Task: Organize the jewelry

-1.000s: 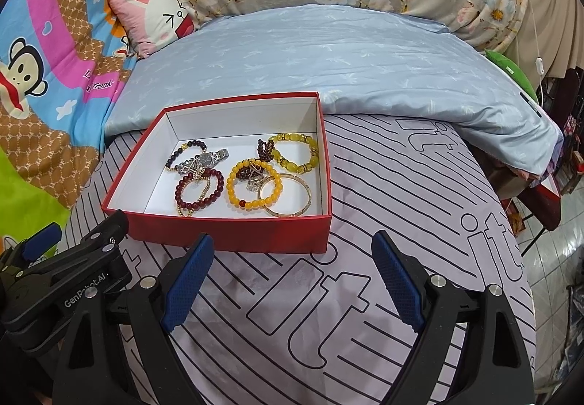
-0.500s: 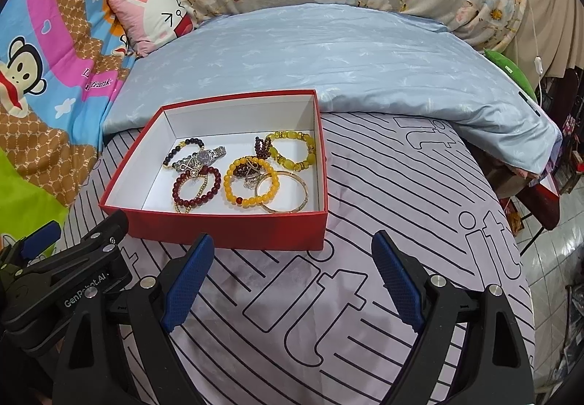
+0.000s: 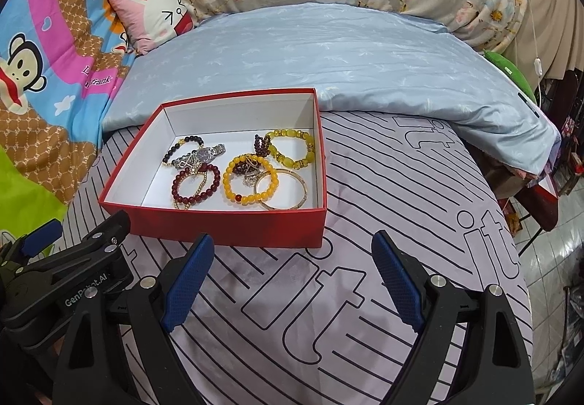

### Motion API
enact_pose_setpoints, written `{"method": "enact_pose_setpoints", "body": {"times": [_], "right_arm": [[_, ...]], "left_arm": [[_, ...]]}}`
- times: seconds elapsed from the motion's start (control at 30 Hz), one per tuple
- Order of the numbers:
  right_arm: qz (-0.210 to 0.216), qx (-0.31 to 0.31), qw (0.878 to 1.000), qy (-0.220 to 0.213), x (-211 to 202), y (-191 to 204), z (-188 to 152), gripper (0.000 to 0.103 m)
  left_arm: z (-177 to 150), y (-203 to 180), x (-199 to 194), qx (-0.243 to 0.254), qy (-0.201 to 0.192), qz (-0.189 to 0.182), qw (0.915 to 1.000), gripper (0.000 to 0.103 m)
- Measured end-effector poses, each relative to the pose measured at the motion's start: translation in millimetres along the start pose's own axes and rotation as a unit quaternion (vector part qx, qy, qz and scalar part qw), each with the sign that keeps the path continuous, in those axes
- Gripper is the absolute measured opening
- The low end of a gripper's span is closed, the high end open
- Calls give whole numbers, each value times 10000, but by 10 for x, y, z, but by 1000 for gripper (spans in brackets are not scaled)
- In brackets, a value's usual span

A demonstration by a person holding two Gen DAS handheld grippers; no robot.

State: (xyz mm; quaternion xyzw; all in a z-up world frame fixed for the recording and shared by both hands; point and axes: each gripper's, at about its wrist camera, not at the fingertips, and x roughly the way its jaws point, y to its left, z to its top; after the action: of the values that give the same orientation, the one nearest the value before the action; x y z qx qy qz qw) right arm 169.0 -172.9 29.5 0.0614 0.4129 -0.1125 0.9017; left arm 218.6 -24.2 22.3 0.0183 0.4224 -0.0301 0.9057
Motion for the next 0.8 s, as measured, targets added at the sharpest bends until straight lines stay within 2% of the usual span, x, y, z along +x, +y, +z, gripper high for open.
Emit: {"method": "enact_pose_setpoints", "body": {"times": [0.8], "right_arm": [[7, -65, 10000, 7, -4, 29, -16, 84]], "left_arm": [[-12, 25, 4, -39, 40, 197, 9998, 93]]}}
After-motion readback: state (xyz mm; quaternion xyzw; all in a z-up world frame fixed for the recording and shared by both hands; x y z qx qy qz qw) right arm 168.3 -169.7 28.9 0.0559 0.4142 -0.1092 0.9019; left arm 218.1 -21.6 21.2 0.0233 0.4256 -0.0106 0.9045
